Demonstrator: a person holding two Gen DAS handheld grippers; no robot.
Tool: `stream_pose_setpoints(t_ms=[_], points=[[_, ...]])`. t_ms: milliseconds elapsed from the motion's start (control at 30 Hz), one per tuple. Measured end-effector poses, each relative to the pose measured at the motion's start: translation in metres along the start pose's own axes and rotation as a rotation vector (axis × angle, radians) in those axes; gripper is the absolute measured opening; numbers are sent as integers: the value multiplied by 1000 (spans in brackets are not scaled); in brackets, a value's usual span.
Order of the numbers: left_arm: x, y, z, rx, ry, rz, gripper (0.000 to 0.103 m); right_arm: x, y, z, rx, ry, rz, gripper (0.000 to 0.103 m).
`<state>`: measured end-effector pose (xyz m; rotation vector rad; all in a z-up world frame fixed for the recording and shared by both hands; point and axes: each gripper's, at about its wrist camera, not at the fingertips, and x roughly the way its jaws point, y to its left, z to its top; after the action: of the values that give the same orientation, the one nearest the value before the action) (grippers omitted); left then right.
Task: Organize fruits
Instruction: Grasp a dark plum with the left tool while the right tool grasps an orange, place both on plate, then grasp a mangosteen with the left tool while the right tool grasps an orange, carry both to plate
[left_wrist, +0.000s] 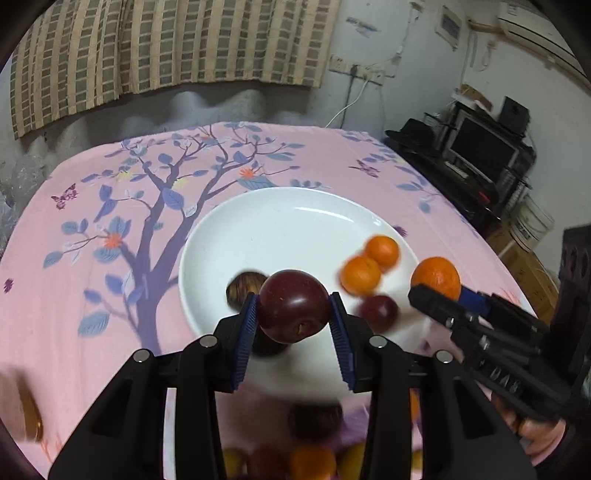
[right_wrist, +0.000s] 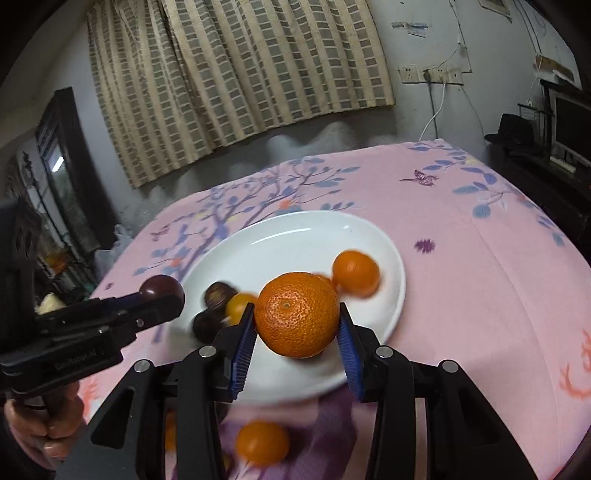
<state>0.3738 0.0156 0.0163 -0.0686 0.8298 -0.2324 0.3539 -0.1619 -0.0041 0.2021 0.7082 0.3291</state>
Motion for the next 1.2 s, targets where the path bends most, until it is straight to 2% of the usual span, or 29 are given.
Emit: stream_pose_setpoints(t_ms=[133,267,300,333,367,400,467,533,667,867,1033,1133,1200], points=[[40,7,24,9,37,52,38,29,2,6,-30,40,31,43],[64,9,29,15,84,71,39,40,11,6,-82,54,26,45],[66,9,28,15,93,78,39,39,12,6,-96,48,24,46],[64,8,28,14,87,89,46,37,15,6,-106,52,27,54],[60,7,27,17,74,104,60,33,17,6,-111,54,29,57],[54,5,25,23,54,122,69,28,20,6,-117,47,32,58],[35,1,20,44,3,165,72,18,25,6,-135,37,44,58],[17,1,14,43,-8,172,74,8,31,3,-146,36,45,60],[-19,10,-7,-7,-29,182,89,-14,39,-10,-154,34,56,60],[-68,30,-60,-57,-90,206,94,-44,38,-34,-128,22,71,64],[-77,54,-94,-100,-64,241,94,-49,23,-49,-87,74,91,67],[-75,67,-106,-113,-36,270,94,-45,19,-55,-85,112,69,67],[-74,73,-109,-130,-14,261,94,-41,20,-59,-88,141,70,67]])
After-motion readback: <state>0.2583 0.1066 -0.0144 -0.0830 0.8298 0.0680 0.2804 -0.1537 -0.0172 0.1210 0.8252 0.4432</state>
